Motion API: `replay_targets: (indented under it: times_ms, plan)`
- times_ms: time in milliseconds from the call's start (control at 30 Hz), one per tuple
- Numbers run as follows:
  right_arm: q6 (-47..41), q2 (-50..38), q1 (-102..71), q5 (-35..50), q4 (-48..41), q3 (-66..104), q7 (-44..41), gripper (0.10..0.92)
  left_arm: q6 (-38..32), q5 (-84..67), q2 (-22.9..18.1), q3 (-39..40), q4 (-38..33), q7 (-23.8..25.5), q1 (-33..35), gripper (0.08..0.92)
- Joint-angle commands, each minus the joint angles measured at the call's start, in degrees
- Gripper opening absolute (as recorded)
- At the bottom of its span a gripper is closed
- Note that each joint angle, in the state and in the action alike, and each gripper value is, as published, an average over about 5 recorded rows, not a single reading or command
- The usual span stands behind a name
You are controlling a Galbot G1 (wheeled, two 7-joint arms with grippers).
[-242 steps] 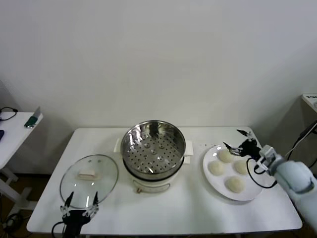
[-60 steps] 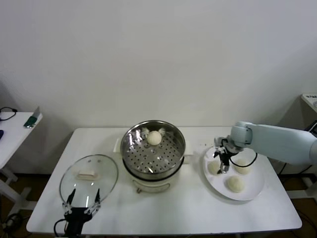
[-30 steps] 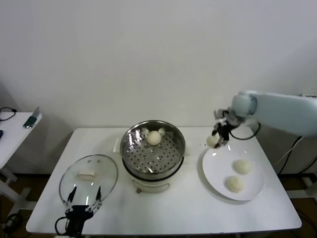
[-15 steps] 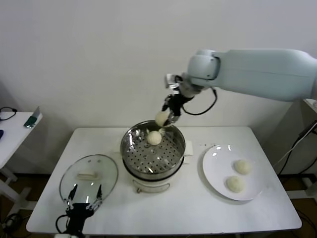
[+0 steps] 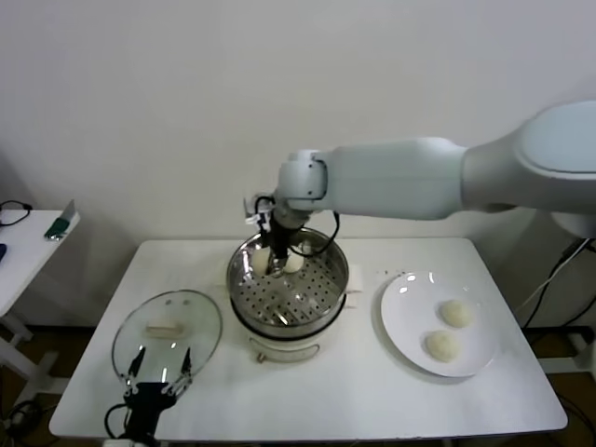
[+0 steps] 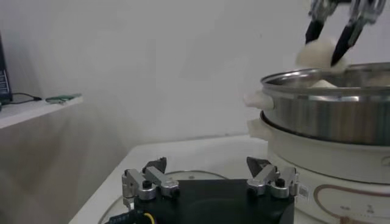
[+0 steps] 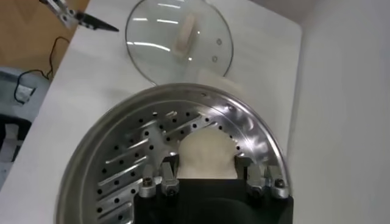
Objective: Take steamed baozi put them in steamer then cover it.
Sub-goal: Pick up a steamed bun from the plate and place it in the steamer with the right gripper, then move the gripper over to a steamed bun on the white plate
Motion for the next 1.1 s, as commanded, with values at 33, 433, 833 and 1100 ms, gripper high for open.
replay_targets:
  times_ms: [33, 433, 833, 1100]
  plan:
    - [-0.9, 4.0, -6.7, -2.4, -5.1, -0.4, 1.6, 0.619, 0.0, 0.0, 0.1, 0.1, 0.2, 0.0, 0.0, 0.823]
    - [-0.5, 4.6, -8.8, -4.5, -6.7, 0.5, 1.9, 0.672, 0.1, 0.1, -0.1, 0.2, -0.1, 0.0, 0.0, 0.823]
    - [10.6, -12.5, 9.2, -4.2, 3.4, -4.6, -12.3, 0.822, 0.3, 0.4, -0.6, 0.0, -1.2, 0.1, 0.5, 0.823]
    - [13.3, -36.0, 20.4, -9.8, 19.4, -17.7, -16.0, 0.823, 0.5, 0.9, -0.4, -0.1, -1.6, 0.2, 0.6, 0.823]
